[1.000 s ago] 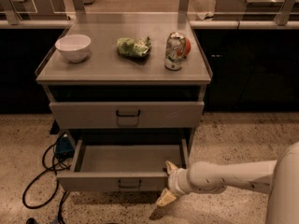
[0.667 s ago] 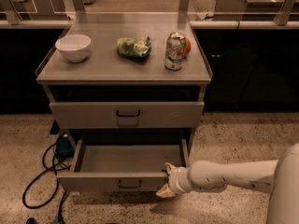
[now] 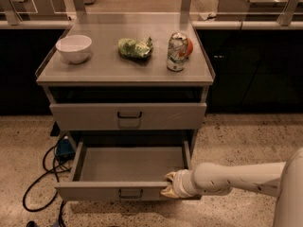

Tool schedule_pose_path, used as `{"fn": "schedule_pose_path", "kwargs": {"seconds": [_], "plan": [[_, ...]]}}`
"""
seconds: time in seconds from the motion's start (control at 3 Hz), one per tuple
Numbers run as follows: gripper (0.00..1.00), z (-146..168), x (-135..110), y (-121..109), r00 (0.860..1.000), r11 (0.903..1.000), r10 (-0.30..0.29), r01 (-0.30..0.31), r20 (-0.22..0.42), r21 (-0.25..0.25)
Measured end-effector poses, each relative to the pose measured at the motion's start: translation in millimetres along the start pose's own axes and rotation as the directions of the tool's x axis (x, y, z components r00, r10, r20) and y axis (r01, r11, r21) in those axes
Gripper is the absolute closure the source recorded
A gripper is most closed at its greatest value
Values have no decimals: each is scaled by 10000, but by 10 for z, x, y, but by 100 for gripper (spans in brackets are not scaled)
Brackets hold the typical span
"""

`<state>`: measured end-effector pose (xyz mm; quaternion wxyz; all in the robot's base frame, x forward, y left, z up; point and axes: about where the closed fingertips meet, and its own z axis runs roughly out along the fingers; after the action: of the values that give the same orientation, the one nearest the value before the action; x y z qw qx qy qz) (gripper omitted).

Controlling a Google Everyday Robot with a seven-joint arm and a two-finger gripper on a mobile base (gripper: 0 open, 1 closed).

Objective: Open middle drawer

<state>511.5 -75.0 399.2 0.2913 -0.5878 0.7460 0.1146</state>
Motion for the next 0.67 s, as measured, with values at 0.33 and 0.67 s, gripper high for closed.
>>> {"fn": "schedule_pose_path", "kwargs": {"seconds": [0.33, 0.67], "plan": [[100, -64, -45, -13, 10000, 10000, -1, 1, 1, 4], [100, -122, -84, -11, 10000, 9998, -28, 26, 66, 178]]}}
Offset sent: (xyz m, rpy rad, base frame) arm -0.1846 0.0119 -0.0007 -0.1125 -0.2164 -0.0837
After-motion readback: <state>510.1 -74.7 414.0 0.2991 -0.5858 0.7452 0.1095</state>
